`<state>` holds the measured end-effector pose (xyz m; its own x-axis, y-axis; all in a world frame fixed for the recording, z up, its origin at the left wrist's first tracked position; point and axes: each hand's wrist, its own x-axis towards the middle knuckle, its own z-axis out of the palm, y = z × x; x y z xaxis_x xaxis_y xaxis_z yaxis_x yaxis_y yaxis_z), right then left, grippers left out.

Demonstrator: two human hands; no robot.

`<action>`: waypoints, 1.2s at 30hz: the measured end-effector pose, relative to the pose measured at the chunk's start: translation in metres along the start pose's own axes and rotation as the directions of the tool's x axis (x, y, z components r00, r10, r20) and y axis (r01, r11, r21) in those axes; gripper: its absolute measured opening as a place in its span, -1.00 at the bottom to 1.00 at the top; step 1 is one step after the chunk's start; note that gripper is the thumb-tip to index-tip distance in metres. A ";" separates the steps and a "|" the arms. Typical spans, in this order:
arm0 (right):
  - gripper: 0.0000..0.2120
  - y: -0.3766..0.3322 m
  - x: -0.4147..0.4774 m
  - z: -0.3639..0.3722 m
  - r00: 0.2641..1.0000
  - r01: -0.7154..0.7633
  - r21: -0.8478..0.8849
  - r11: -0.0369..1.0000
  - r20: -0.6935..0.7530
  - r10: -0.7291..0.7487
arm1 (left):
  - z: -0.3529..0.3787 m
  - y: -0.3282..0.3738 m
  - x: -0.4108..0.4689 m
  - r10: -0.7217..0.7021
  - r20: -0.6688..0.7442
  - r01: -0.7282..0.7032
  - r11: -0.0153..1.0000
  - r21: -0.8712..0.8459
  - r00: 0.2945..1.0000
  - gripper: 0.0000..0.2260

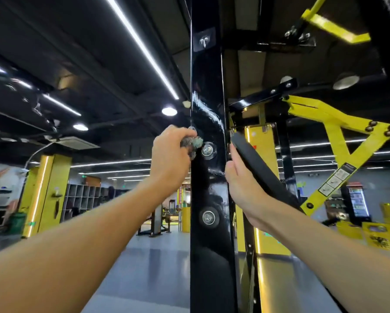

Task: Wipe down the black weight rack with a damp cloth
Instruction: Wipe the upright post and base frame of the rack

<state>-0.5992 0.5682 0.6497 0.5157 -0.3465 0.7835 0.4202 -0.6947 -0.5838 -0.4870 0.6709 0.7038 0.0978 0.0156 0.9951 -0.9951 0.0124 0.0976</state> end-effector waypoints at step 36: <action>-0.15 0.048 -0.091 0.012 0.976 -0.216 0.153 0.964 0.074 0.207 | 0.007 0.026 -0.121 0.319 0.315 -0.382 0.909 0.165 0.894 -0.70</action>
<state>-0.6165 0.5740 0.5476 0.6456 -0.4346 0.6280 0.4083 -0.4985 -0.7647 -0.5252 0.6621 0.5856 -0.2330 -0.2973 0.9259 -0.9441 -0.1592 -0.2887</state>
